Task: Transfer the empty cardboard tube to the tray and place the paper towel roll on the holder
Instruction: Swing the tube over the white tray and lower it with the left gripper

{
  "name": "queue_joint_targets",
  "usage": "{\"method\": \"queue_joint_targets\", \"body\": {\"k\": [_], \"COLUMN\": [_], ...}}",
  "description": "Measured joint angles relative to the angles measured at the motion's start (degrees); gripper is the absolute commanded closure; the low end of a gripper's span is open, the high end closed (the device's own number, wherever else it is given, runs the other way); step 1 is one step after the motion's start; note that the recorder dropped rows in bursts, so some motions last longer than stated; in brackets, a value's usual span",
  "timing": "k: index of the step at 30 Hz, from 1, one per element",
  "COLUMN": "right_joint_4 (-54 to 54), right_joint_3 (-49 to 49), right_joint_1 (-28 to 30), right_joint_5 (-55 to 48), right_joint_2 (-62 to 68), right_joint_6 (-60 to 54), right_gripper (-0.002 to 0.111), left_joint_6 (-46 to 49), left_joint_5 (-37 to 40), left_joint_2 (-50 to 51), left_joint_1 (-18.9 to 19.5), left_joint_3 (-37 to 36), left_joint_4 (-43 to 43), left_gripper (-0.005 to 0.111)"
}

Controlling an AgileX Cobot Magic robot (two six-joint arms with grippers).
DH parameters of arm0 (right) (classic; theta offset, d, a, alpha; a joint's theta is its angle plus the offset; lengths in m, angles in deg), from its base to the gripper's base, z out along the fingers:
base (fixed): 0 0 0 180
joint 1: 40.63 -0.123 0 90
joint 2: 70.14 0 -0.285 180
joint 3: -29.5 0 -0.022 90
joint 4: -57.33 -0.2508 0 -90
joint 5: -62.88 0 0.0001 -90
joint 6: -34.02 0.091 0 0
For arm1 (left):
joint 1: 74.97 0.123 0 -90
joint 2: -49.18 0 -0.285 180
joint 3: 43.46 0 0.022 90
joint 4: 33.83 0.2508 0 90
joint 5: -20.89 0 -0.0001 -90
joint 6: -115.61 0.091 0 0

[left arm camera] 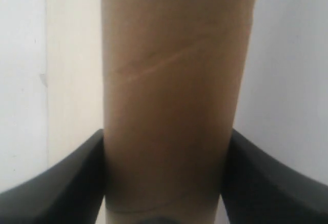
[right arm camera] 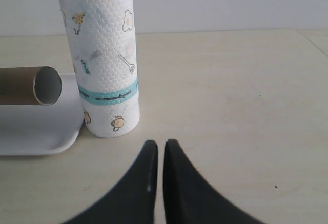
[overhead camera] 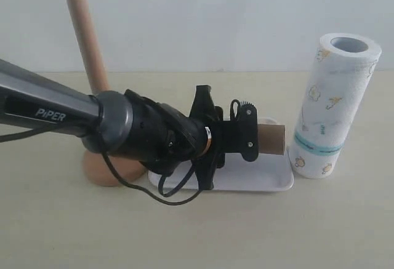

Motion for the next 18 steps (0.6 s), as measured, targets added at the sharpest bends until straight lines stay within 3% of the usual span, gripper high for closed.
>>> {"method": "queue_joint_targets", "body": {"k": [11,18], "right_joint_4": [0.0,0.0], "right_joint_3": [0.0,0.0], "right_joint_1": [0.0,0.0], "right_joint_5": [0.0,0.0], "right_joint_2": [0.0,0.0], "right_joint_6": [0.0,0.0], "right_gripper": [0.104,0.104], "left_joint_6": [0.0,0.0], "left_joint_5": [-4.65,-2.72], "left_joint_2": [0.0,0.55], "left_joint_1": [0.0,0.0], "left_joint_3": [3.59,3.81], "left_joint_4": [0.0,0.0], "left_gripper": [0.103,0.103]}}
